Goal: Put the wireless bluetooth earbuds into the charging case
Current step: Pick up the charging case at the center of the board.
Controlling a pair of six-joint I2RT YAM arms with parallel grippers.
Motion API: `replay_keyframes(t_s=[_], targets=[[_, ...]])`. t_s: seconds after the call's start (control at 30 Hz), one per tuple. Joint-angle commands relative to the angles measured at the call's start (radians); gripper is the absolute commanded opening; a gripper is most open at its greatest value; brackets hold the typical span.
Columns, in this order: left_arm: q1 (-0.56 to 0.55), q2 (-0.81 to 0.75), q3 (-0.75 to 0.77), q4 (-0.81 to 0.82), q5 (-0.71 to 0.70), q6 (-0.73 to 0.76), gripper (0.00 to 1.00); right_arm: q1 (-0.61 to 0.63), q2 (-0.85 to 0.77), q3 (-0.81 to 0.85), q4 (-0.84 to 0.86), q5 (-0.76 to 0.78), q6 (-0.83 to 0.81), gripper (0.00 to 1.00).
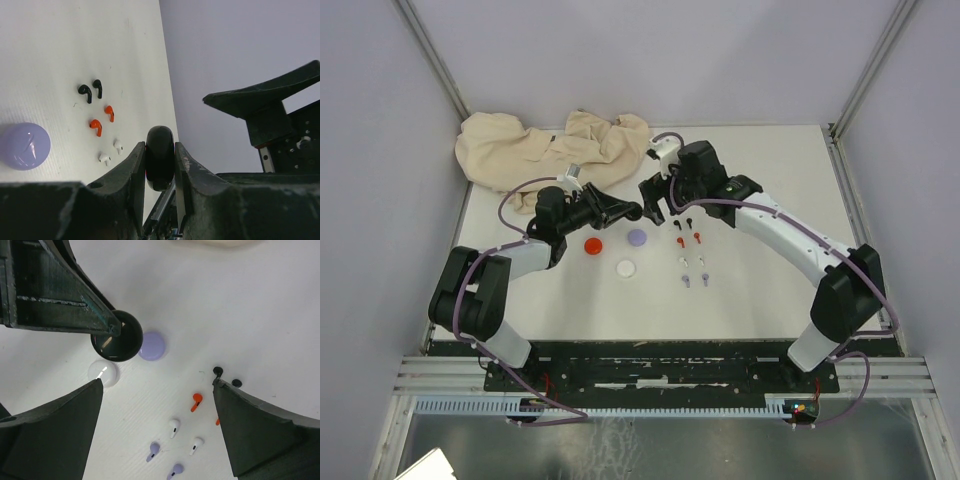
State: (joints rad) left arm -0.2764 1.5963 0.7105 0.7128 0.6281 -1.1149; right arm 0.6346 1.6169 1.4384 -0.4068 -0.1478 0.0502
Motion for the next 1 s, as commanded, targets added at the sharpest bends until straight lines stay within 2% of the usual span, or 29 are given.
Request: replay_keyframes(t_s=[0.0,0.43,0.63,0.87,0.97], targets=[[-0.004,-0.012,0.036,0.050,-0.009,-0.043,0.03,0.033,0.051,0.067,-0.039,-0.050,-0.035,0.99],[-0.019,-0.035,0.016,0.068,0.000,-0.078,0.03,0.079,0.202,0.163,-0.038,-0.058,-0.050,0.98],[-0.020,-0.050,0.000,0.086,-0.015,-0.097,0.03,0.080,0.232,0.181,-0.028,-0.048,-0.050,0.84],[-0.021,-0.058,-0.028,0.111,-0.030,-0.116,0.03,0.079,0.233,0.179,-0.011,-0.038,-0.050,0.57],[-0.021,-0.058,-0.038,0.120,-0.032,-0.120,0.03,0.081,0.227,0.172,-0.002,-0.039,-0.050,0.52]])
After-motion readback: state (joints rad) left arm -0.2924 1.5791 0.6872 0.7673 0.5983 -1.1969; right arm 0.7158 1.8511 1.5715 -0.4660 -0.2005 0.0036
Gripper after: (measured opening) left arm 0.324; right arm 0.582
